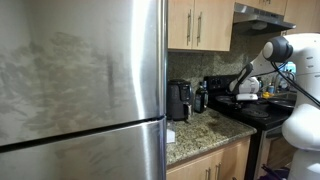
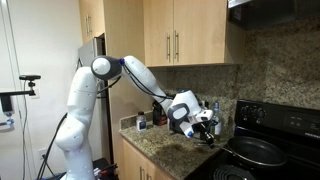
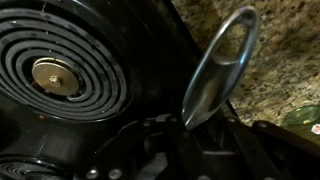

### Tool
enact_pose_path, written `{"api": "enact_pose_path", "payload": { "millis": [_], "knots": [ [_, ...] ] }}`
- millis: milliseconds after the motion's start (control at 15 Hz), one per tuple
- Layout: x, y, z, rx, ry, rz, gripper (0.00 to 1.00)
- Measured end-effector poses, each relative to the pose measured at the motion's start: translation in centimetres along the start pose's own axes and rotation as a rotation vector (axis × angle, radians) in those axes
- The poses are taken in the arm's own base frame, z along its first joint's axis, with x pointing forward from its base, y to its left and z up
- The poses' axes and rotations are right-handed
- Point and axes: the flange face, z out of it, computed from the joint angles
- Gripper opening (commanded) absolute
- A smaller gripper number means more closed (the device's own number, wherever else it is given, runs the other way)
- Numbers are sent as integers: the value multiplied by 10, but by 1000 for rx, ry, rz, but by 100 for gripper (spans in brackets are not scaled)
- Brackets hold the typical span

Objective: Move the black pan to the top left plate on the stove

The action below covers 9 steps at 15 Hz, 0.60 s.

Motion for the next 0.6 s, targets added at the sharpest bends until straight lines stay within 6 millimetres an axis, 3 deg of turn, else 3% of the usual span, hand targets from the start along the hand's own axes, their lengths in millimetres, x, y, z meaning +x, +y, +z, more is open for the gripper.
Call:
{"api": "enact_pose_path", "payload": {
  "millis": [67,133,333,600],
  "knots": [
    [-2,-1,2,1,-6,-10,43],
    [-4,-3,3,2,-8,-18,44],
    [-4,-15,-2,21,-4,-64,68],
    [4,-24,-23,39,18,-120,99]
  ]
}}
